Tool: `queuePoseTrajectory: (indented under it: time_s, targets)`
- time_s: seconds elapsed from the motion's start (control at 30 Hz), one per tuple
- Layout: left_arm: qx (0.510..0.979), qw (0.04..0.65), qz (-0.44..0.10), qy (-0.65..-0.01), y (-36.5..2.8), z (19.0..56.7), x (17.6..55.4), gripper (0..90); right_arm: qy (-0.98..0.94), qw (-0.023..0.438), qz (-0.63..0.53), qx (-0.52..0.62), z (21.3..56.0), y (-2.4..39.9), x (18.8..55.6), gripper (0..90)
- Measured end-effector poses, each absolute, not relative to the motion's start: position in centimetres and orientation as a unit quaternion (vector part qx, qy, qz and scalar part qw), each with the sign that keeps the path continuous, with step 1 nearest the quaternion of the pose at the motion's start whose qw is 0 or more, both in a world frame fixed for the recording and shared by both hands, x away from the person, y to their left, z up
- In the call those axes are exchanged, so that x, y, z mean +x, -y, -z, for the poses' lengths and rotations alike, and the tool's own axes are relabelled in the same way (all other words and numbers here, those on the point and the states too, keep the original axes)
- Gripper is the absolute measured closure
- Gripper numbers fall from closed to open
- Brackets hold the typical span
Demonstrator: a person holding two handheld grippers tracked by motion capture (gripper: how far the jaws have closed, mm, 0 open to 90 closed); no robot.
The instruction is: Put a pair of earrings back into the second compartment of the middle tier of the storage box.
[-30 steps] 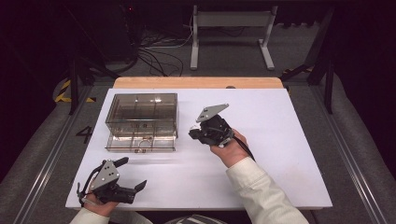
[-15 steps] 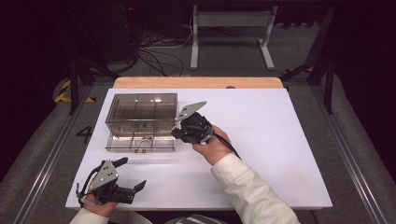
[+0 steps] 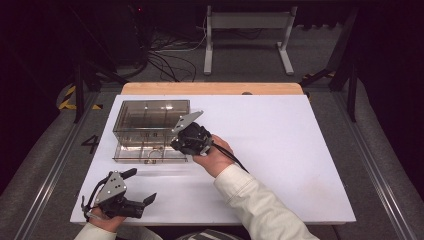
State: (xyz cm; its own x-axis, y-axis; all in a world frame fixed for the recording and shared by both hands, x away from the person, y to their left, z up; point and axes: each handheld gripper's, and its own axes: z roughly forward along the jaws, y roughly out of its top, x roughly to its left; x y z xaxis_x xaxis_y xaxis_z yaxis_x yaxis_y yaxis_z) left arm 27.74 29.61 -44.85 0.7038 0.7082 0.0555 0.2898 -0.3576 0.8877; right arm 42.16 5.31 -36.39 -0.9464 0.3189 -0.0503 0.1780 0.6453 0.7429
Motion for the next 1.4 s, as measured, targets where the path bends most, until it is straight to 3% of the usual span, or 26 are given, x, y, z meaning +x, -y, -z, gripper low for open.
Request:
queuePoseTrajectory:
  time_s: [1.4]
  targets:
    - [0.795, 0.473, -0.218, -0.312, -29.6, 44.9, 27.7, 0.2, -0.902, 0.071, -0.407, 0.128, 38.7, -10.4, 43.1, 90.0]
